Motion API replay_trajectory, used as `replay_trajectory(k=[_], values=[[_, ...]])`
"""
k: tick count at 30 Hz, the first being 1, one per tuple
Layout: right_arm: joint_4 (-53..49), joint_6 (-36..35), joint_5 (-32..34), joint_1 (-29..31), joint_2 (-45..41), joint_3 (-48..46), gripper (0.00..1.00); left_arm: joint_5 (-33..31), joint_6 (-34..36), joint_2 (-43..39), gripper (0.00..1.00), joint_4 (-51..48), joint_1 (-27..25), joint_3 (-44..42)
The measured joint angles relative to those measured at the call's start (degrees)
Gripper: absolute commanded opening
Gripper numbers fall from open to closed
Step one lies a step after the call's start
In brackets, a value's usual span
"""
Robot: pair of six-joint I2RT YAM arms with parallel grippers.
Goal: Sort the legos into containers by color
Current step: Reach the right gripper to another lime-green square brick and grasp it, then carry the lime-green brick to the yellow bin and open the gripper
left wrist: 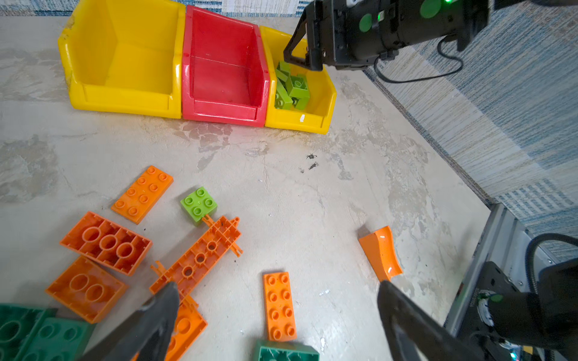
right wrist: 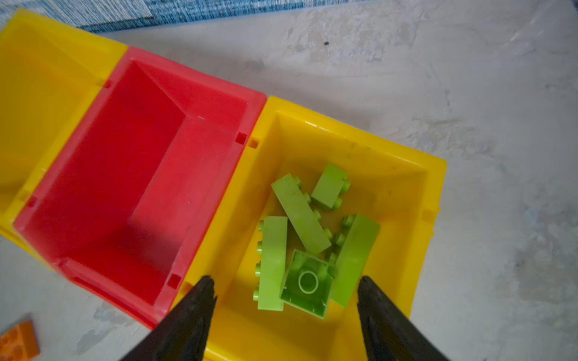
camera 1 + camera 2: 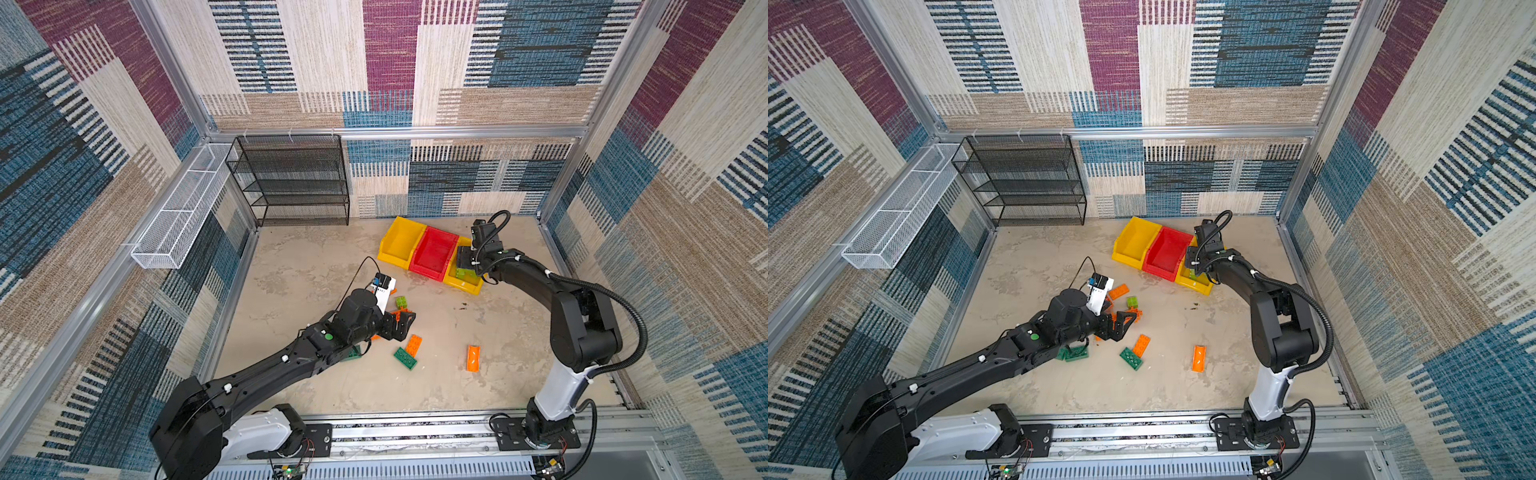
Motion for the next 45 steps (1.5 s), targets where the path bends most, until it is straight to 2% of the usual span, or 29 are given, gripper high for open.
replay_trajectory(k=[5,9,17,26,28,32,34,41,45], values=[[0.83,1.9,-1.84,9.27,-2.21,-1.14,0.72,-1.68,-0.09,-6.86,0.99,-1.36,0.0,-4.39],[0.96,5.01,-4.7,18.49,0.5,-1.25,0.71,-3.98,-0.98,-15.19,0.99,-3.76,0.0,-9.55],[0.55,9.2,-5.2,26.23,7.63,0.55,0.73,-7.32,-3.43,-29.88,0.99,-10.69,0.0,-15.13],[-0.48,10.62,-3.76,26.86,12.33,2.36,0.68,-8.76,-4.57,-35.69,0.99,-15.26,0.02,-16.81],[-0.72,10.64,-3.26,26.91,13.11,2.58,0.61,-8.83,-4.74,-35.69,0.99,-15.45,0.02,-16.9],[-1.38,10.62,-2.49,26.91,14.8,3.63,0.41,-8.87,-4.74,-35.63,0.99,-15.45,0.02,-16.94],[-1.51,10.62,-2.29,26.91,14.97,3.76,0.34,-8.87,-4.74,-35.32,0.99,-15.45,0.02,-16.94],[-4.15,10.25,1.01,26.08,9.84,2.64,0.33,-8.83,-4.7,-33.4,0.99,-15.17,0.02,-16.92],[-4.35,9.22,3.06,21.46,3.52,1.25,0.33,-8.55,-4.24,-30.16,0.99,-14.25,0.0,-16.28]])
